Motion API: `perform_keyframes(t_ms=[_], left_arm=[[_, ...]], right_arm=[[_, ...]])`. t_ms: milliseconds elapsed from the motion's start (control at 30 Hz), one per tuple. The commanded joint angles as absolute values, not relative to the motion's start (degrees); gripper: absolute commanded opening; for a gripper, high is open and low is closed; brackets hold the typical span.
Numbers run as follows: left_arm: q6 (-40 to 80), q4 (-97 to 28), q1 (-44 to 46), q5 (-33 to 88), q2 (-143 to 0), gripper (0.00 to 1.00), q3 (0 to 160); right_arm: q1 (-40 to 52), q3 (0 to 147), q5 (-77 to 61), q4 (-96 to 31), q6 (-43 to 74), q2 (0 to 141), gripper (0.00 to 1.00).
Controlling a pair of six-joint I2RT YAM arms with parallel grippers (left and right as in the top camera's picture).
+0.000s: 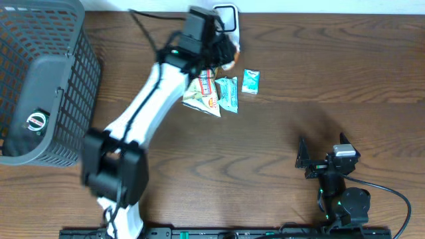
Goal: Scan the item barcode
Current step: 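Carry the orange Kleenex pack to the scanner and release it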
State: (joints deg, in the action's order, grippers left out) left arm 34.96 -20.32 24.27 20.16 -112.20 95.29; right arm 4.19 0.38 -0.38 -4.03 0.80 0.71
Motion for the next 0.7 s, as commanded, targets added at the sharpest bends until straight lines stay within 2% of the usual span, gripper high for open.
perform_keyframes(t_ms=[0, 133, 200, 267, 367, 533, 667], left_arm=[[35.5, -16.1, 24.4, 18.8, -116.1, 0.13, 95.6], [35.5, -12.3, 24.3, 18.3, -120.5, 0.16, 95.6], [35.5, -11.8, 24.4, 18.4, -122.2, 0.44, 95.6], [35.4, -13.0, 24.9, 18.8, -123.5, 0.53, 95.6], [34.8, -15.1, 25.2, 18.8, -124.1, 0.61, 95.6], [31.3, -15.4, 24.5, 21.7, -121.5, 0.62, 95.6], [31.0, -16.4, 21.3, 22.1, -113.5, 0.62, 95.6]], right_arm=[[3.7, 0.3, -0.1, -4.3, 0.8, 0.5, 0.99], [3.7, 0.3, -0.1, -4.3, 0.8, 0.5, 0.99], [3.7, 0.3, -0.1, -4.3, 0.8, 0.5, 0.99], [3.7, 0.3, -0.1, -4.3, 0.8, 0.5, 0.99], [3.7, 0.3, -0.1, -4.3, 0.8, 0.5, 0.99], [3.7, 0.3, -0.1, -4.3, 0.8, 0.5, 0.99], [3.7, 0.3, -0.1, -4.3, 0.8, 0.5, 0.99]])
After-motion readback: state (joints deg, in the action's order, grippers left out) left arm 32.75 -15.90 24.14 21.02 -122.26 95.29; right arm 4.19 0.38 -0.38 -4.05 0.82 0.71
